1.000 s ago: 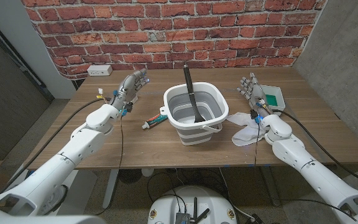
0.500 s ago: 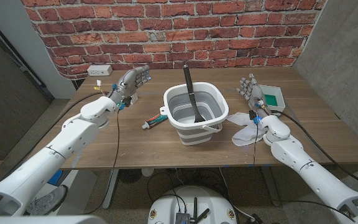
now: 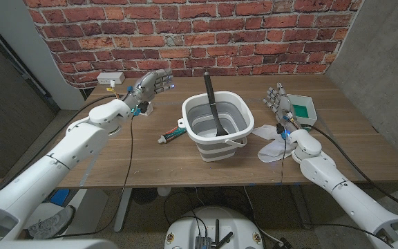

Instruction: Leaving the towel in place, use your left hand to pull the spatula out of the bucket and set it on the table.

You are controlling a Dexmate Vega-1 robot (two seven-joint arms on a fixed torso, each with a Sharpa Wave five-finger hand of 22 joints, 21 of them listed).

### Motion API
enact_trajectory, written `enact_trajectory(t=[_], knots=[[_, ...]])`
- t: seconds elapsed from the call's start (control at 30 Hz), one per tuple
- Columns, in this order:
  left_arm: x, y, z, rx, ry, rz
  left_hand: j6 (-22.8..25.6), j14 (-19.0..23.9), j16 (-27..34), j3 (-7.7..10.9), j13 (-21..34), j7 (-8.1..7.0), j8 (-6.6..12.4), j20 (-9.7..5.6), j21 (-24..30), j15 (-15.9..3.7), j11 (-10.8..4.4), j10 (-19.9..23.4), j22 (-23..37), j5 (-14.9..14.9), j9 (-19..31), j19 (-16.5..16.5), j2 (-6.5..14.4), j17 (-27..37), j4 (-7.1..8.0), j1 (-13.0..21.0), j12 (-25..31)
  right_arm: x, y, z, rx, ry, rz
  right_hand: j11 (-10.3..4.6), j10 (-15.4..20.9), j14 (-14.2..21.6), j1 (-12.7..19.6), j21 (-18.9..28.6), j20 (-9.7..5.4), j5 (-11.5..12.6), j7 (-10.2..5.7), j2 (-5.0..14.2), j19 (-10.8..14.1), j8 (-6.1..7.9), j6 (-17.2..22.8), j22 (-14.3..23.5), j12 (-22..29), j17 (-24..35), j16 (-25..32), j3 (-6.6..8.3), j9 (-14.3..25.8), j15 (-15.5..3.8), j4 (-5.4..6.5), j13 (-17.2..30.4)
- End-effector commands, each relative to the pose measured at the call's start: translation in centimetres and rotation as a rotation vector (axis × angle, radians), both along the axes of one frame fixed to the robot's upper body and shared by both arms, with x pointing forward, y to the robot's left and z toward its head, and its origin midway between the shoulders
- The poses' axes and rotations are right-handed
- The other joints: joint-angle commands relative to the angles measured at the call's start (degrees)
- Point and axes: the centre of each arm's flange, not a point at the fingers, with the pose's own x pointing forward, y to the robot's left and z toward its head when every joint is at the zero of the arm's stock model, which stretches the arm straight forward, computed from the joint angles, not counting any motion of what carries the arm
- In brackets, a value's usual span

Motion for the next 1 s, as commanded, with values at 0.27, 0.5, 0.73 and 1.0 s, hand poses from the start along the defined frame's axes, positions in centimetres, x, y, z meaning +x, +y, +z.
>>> enact_trajectory(t=[0.27,0.5,0.73,1.0], knots=[[-0.4,-3.1,0.5,0.048,0.010,-0.038,1.70,2.34,0.12,-1.22,0.28,3.77,0.10,-1.51,0.18,-2.55,1.07,1.84,0.06,-0.08,0.16,1.69,-1.59,0.11,0.07,1.63,-0.06,0.4,-0.1,-0.1,0.009,-0.010,-0.007,0.16,0.49,0.40,0.57,-0.05,-0.83,0.37,0.00,2.01,0.35,0.41,0.52,0.07,0.26,-0.32,0.27,0.51,0.10,-1.07,-0.05,-0.14],[0.1,-4.6,0.1,0.036,0.053,-0.084,2.31,3.36,0.16,-1.63,0.28,4.06,0.11,-3.32,0.18,-3.46,1.29,2.23,0.06,-0.04,0.18,2.74,-2.08,0.09,0.21,2.35,-0.20,0.3,-0.4,0.6,-0.009,-0.022,-0.011,0.14,0.42,0.25,0.62,-0.14,-1.63,0.44,0.12,1.99,0.16,0.30,0.28,0.06,0.23,-0.63,0.21,0.67,0.10,-1.90,-0.10,-0.27],[0.2,-6.2,-0.3,-0.015,0.094,-0.100,4.17,4.10,0.01,-2.19,0.19,3.58,0.58,-2.94,0.27,-4.07,0.70,3.12,0.05,0.13,0.16,4.34,-3.27,0.06,-0.01,3.76,-0.30,0.4,-0.4,0.7,-0.008,-0.021,-0.009,0.14,0.22,0.04,0.65,-0.22,-1.77,0.49,0.22,1.98,-0.08,0.23,0.11,0.05,0.16,-0.86,0.14,0.79,0.09,-1.80,-0.13,-0.37],[0.3,-7.6,0.3,-0.006,0.156,-0.166,5.02,4.63,-0.11,-2.64,0.13,3.57,0.72,-2.42,0.24,-4.11,0.31,3.82,0.05,0.26,0.19,5.65,-4.31,0.04,-0.18,5.27,-0.44,0.4,-0.5,0.6,0.000,-0.024,-0.012,0.14,0.19,-0.09,0.64,-0.24,-1.72,0.54,0.25,1.99,-0.19,0.25,0.15,0.05,0.17,-1.10,0.12,0.91,0.09,-1.69,-0.13,-0.45]])
